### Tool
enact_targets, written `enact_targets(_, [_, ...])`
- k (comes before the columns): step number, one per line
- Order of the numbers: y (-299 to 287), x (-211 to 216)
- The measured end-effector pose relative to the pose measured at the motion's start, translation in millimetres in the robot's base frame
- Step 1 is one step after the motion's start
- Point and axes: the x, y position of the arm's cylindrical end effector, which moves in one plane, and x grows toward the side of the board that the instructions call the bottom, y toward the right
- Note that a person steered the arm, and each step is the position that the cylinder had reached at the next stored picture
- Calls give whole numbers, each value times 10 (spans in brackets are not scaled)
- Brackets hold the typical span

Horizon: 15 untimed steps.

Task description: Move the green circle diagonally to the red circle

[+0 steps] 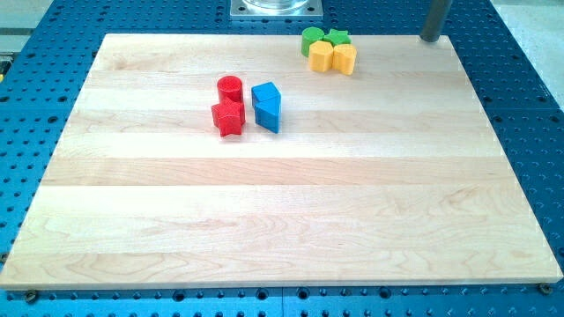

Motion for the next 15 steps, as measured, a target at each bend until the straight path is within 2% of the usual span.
enact_targets(1, [0, 0])
enact_targets(2, [-342, 8])
enact_targets(3, [-1181, 9])
enact_targets(4, [-1187, 9])
enact_targets(5, [-1457, 10])
enact_targets(7, [-2681, 18])
enact_targets(8, [-2896, 17])
enact_targets(9, [-2951, 17])
enact_targets(11, [-2963, 738])
enact_targets(15, [-2723, 446])
